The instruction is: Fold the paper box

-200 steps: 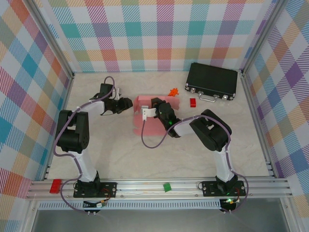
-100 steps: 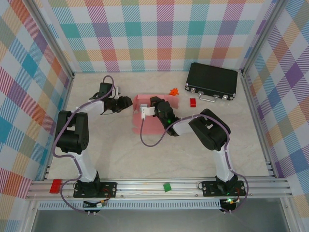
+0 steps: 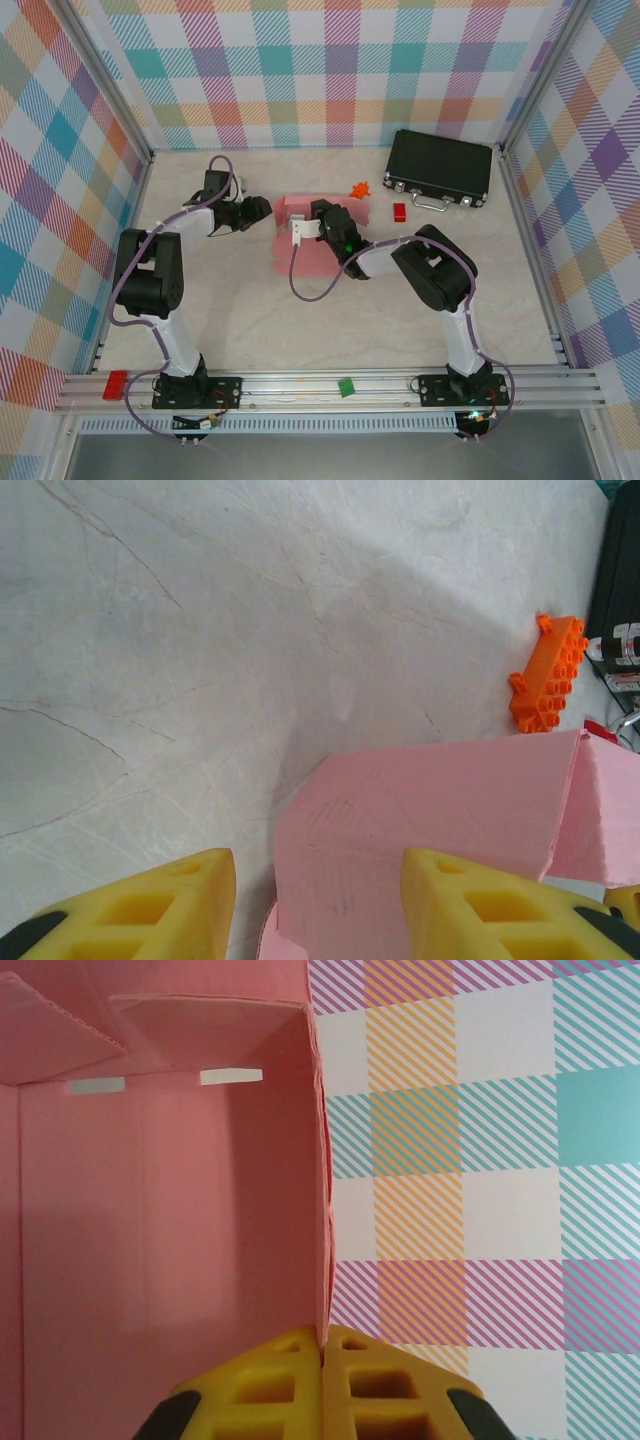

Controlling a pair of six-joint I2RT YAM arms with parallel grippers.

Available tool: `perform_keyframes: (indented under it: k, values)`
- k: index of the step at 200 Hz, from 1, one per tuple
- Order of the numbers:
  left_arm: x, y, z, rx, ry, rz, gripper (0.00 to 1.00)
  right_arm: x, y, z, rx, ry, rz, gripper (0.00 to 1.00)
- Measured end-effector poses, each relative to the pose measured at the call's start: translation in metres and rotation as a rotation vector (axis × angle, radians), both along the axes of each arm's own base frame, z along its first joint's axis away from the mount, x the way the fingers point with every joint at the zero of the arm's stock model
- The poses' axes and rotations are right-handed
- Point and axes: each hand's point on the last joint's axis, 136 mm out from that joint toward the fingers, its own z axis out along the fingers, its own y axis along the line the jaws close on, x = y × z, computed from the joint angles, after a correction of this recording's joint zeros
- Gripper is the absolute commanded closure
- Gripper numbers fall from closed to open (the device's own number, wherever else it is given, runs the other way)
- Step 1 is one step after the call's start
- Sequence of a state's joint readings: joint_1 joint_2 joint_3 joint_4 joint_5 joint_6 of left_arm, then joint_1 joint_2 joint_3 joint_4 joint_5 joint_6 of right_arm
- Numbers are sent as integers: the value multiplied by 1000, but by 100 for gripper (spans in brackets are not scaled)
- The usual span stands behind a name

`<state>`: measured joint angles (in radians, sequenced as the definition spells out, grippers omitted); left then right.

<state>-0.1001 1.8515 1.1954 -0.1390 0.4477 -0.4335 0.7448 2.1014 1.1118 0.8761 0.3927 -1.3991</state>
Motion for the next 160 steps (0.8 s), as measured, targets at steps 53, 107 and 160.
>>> perform_keyframes:
  k: [53,107,160]
  values:
    - [-1,-3,1,-31,-3,-16,54,2,0,0,2,15,1,94]
    - [-8,-18,2,-75,-10,-75,58,2,0,-1,12,21,-1,94]
    - [-13,-33,-5,-75,-9,-137,61,2,0,0,14,24,-2,94]
